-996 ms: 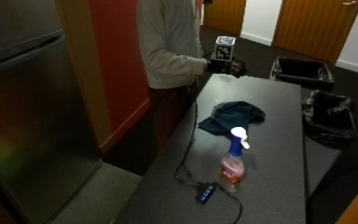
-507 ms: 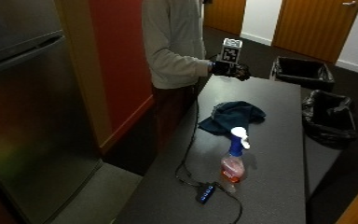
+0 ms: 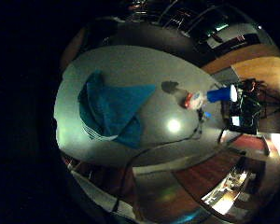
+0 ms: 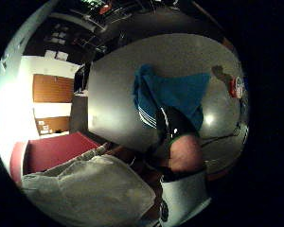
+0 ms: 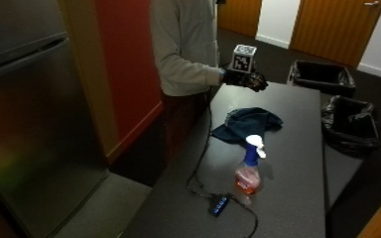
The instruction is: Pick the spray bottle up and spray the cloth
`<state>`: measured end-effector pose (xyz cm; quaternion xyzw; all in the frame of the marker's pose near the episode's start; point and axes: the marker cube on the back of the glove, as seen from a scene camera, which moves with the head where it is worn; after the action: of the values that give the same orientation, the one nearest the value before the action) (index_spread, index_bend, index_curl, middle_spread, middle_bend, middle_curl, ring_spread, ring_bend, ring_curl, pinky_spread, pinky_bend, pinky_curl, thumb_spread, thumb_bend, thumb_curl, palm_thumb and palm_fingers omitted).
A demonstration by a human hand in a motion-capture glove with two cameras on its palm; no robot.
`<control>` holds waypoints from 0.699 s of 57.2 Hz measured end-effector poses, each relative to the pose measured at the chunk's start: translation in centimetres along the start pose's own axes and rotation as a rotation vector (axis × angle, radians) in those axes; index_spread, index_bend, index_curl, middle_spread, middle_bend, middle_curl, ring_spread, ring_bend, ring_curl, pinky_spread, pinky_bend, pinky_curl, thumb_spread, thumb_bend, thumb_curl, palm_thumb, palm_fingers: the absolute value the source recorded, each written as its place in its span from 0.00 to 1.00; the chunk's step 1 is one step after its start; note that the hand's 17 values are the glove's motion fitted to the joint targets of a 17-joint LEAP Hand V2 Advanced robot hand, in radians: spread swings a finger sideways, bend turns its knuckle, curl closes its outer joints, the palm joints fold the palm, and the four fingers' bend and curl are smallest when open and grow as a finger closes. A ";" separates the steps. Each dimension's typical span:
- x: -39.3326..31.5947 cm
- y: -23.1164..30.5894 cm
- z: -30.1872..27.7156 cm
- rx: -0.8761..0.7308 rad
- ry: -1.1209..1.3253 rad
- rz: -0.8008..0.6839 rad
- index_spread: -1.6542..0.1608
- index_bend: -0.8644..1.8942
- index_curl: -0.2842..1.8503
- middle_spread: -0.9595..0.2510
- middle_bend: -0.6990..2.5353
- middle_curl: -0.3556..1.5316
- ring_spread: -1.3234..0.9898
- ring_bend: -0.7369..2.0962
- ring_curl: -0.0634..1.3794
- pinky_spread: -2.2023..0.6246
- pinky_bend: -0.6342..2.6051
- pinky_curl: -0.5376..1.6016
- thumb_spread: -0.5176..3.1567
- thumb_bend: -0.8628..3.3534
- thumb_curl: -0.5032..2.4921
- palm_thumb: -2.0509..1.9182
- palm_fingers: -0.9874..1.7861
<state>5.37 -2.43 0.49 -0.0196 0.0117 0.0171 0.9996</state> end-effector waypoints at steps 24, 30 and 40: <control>4.9 1.2 -0.9 0.141 -0.068 0.188 0.70 0.36 0.27 0.74 0.27 0.35 0.56 0.39 0.25 0.85 0.27 0.41 0.42 0.20 0.31 0.72 0.51; 6.1 1.3 -1.4 0.241 -0.100 0.271 0.70 0.36 0.26 0.74 0.27 0.36 0.56 0.39 0.26 0.85 0.28 0.41 0.42 0.20 0.31 0.72 0.51; 7.6 1.2 -1.9 0.438 -0.169 0.446 0.71 0.36 0.26 0.74 0.28 0.36 0.56 0.40 0.26 0.85 0.28 0.41 0.42 0.20 0.31 0.72 0.51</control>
<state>12.90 -1.05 -1.66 0.2003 -0.0641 0.2346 0.9491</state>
